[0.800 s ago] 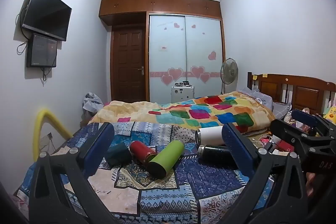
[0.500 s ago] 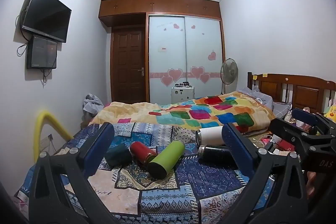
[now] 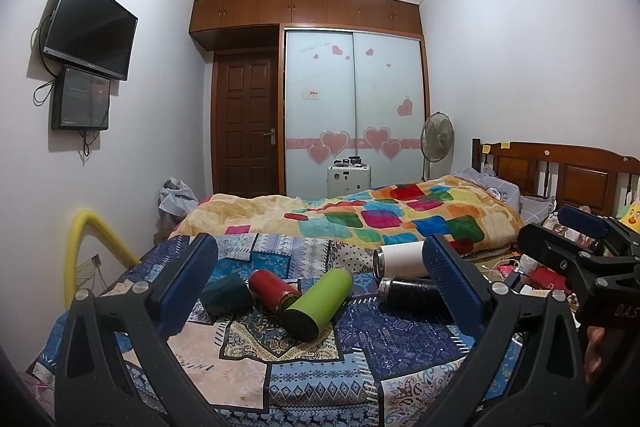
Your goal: Flip cup upright
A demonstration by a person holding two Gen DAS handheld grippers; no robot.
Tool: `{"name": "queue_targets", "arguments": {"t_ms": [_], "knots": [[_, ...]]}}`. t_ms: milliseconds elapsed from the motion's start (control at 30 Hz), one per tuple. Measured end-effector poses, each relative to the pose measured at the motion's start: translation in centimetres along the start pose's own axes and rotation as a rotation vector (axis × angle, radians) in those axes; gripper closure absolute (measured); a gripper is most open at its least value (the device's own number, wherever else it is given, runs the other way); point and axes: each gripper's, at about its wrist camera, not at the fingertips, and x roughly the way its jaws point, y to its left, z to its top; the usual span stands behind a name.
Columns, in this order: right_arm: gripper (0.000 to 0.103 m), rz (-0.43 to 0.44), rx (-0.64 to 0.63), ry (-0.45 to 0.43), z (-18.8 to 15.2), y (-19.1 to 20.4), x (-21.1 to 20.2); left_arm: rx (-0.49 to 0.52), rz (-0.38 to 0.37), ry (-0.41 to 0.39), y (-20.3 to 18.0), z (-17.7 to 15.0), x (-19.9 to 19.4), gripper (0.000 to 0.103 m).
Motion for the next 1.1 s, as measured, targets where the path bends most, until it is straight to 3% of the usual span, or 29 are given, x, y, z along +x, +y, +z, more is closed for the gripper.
{"name": "queue_targets", "arguments": {"t_ms": [1100], "knots": [[0.0, 0.004, -0.001, -0.009, 0.59, 0.28, -0.43, -0.006, 0.008, -0.011, 0.36, 0.19, -0.17, 0.0]]}}
